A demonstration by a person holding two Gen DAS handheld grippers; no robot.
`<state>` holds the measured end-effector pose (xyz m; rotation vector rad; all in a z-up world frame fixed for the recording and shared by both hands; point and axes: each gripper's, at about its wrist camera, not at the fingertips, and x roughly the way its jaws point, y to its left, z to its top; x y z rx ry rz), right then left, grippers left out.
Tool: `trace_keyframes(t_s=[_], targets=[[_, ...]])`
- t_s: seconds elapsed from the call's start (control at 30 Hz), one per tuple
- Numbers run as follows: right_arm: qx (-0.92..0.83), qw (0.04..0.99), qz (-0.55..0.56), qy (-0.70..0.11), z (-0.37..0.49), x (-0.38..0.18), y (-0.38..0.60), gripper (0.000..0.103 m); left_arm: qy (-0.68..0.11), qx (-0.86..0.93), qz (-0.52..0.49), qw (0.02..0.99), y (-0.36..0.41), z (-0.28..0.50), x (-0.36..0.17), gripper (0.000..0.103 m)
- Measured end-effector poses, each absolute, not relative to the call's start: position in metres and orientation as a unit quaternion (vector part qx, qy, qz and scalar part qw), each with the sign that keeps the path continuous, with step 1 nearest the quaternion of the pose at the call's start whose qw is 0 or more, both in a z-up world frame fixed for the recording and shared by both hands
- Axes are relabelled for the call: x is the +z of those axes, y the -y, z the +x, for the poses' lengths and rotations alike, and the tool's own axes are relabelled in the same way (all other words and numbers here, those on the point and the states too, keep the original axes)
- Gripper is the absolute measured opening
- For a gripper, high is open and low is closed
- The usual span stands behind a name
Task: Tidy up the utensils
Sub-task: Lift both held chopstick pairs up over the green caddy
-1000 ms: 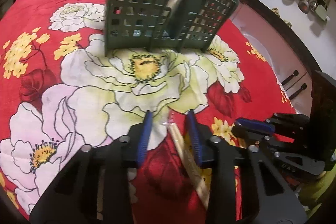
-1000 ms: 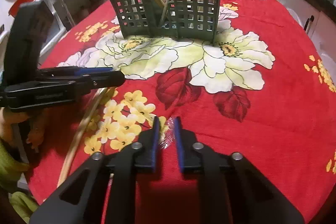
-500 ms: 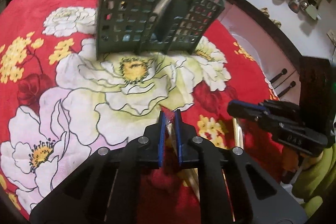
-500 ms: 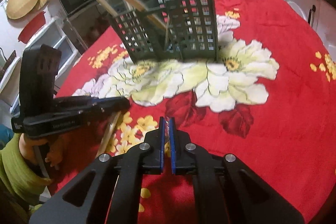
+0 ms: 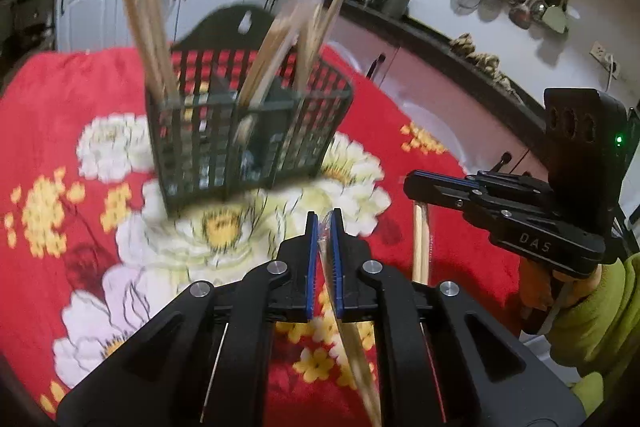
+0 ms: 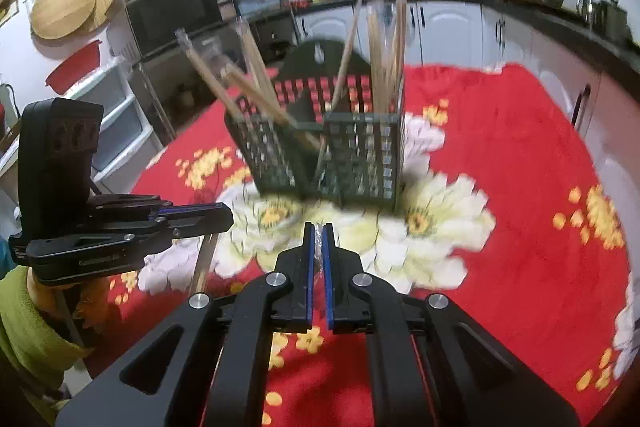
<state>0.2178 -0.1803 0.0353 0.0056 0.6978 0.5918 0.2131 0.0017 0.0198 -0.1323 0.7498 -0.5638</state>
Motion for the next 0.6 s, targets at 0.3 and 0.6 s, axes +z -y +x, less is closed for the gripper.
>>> trace_keyframes(t_s=[0.3,0.6], targets=[[0.282,0.917,0.0,-0.282,0.219,0.072,0.191,0.004,-0.306,-0.292,-0.055,0.905,0.009,0.216,0.063,0.003],[0.276,0.934,-0.009,-0.226,0.214,0.107,0.198,0.004,-0.245,-0.297,-0.053,0.921,0.009,0.215,0.108,0.003]])
